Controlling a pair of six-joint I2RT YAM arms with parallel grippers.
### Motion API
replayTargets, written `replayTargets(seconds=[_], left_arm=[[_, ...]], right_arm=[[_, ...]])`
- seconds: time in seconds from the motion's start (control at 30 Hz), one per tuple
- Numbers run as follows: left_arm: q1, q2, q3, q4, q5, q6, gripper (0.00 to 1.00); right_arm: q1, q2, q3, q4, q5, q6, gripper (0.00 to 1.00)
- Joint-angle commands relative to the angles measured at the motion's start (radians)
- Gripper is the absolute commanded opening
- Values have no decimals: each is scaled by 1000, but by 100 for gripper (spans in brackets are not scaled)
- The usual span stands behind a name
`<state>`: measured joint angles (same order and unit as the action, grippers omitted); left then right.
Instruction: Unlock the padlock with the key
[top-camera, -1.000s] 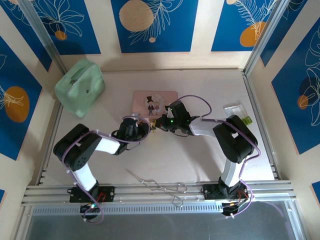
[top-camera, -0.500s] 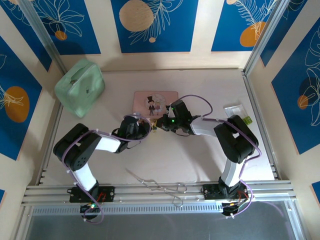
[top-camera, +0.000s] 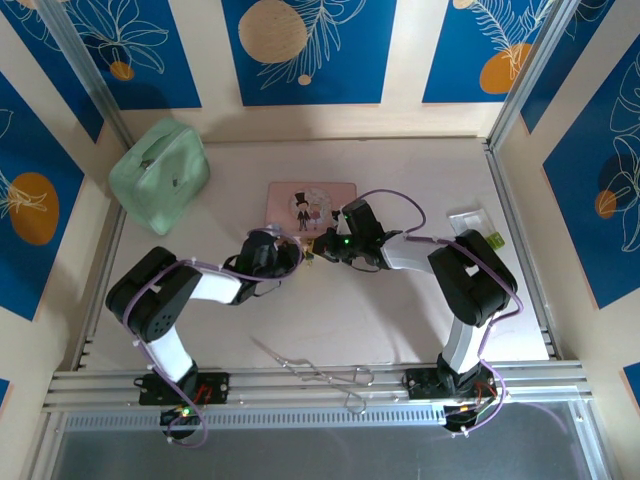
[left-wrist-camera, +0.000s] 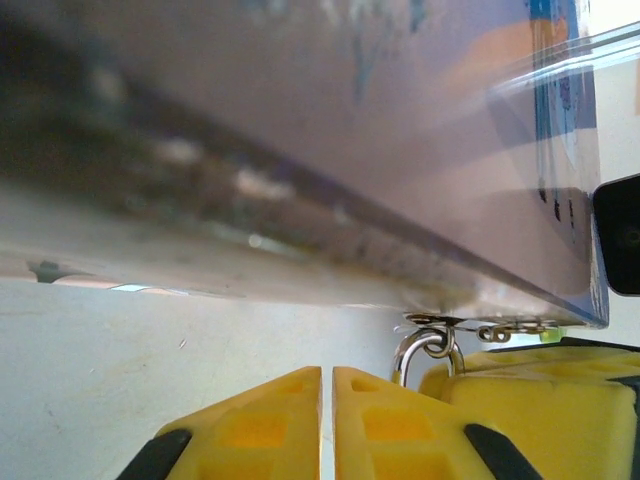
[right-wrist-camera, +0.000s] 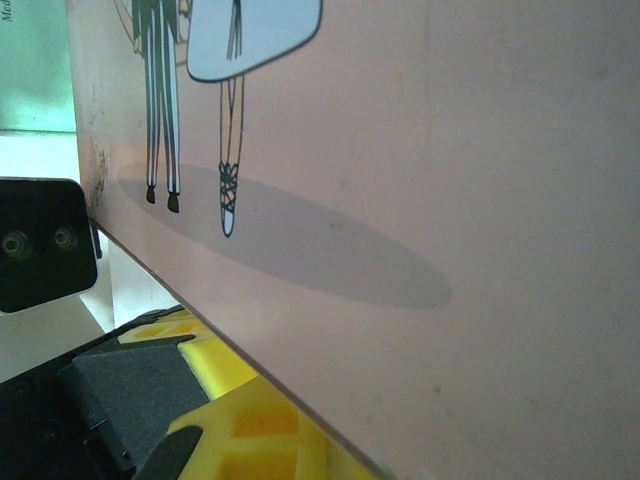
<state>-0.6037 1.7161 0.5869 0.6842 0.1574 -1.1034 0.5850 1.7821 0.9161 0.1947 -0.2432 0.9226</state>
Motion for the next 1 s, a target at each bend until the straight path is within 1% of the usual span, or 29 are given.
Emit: replayTargets(seconds=[0.0, 0.1, 0.17, 0.37, 0.5, 0.67, 0.77, 0.97], left_arm=[[7, 16, 37, -6, 35, -21, 14], [6, 20, 33, 35, 50, -48, 22], [5, 16, 30, 48, 54, -57, 23], [1, 35, 19, 110, 77, -100, 21], [-2, 63, 10, 178, 91, -140, 18], [-9, 65, 17, 183, 97, -147, 15], [-10, 59, 19, 181, 95, -149, 14], [-10, 57, 21, 181, 96, -150, 13]], right_arm=[[9, 5, -32, -98, -107, 45, 0], [14, 10, -29, -97, -107, 46, 0], [16, 14, -29, -94, -108, 48, 0], [24, 26, -28, -75, -114, 59, 0], [26, 31, -26, -69, -119, 65, 0], [29, 38, -22, -62, -122, 71, 0], [33, 42, -21, -53, -126, 78, 4], [35, 45, -21, -49, -128, 81, 16]])
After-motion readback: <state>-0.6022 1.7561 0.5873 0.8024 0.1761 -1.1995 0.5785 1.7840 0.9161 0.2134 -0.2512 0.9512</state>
